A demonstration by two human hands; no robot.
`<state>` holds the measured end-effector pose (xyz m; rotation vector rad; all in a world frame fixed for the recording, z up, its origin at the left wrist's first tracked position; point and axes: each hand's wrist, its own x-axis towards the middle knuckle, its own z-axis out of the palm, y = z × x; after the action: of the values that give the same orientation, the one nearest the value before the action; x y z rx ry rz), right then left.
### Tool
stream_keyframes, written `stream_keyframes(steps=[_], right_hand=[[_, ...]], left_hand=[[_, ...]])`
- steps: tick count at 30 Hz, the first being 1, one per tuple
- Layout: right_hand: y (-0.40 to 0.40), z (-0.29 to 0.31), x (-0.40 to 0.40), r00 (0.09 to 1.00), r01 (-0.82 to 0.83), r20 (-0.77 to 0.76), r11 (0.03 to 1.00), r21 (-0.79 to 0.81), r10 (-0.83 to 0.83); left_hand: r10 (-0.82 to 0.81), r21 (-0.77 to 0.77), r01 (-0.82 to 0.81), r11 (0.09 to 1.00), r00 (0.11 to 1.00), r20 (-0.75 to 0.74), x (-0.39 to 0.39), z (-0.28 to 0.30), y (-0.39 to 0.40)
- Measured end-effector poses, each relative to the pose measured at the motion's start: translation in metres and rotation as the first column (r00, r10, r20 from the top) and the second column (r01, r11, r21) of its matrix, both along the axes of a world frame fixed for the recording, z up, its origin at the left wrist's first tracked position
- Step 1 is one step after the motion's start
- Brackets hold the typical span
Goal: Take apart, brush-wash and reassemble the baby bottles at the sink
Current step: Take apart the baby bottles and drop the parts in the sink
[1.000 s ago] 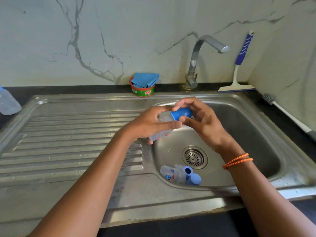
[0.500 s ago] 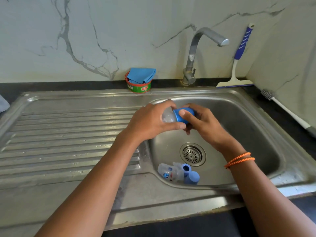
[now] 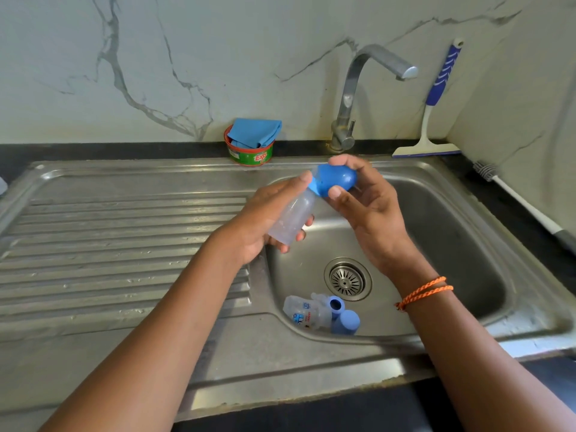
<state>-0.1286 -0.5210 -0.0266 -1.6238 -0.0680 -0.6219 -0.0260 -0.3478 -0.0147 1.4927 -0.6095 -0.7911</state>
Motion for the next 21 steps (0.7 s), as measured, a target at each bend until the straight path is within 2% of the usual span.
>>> stream_keyframes(steps=[2, 4, 6, 9, 12, 16, 21], right_hand=[[-0.004, 0.004, 0.002, 0.995, 0.090, 0.037, 0.996, 0.010, -0.090], [-0.010, 0.002, 0.002, 0.985, 0.175, 0.003, 0.984, 0.042, -0.175], [-0.017, -0.005, 0.002, 0.947, 0.304, -0.114, 0.953, 0.013, -0.301], [-0.037, -0.017, 0.006, 0.793, 0.450, -0.373, 0.876, -0.173, -0.481], [-0.062, -0.027, 0.019, 0.627, 0.333, -0.580, 0.853, -0.402, -0.519], [-0.068, -0.055, 0.042, 0.523, 0.091, -0.679, 0.826, -0.557, -0.516], [-0.061, -0.097, 0.062, 0.473, -0.003, -0.681, 0.772, -0.636, -0.559]], left_hand=[[0.099, 0.053, -0.107, 0.993, 0.987, 0.128, -0.002, -0.005, -0.010], [0.230, 0.078, -0.258, 0.963, 0.937, 0.263, -0.004, -0.009, -0.022], [0.331, 0.088, -0.367, 0.926, 0.902, 0.276, -0.004, -0.012, -0.030], [0.370, 0.114, -0.413, 0.904, 0.886, 0.278, -0.001, -0.014, -0.039], [0.315, 0.136, -0.352, 0.926, 0.920, 0.233, -0.003, -0.016, -0.050], [0.253, 0.189, -0.283, 0.940, 0.953, 0.169, -0.003, -0.029, -0.061], [0.199, 0.244, -0.320, 0.915, 0.887, 0.417, 0.004, -0.053, -0.064]])
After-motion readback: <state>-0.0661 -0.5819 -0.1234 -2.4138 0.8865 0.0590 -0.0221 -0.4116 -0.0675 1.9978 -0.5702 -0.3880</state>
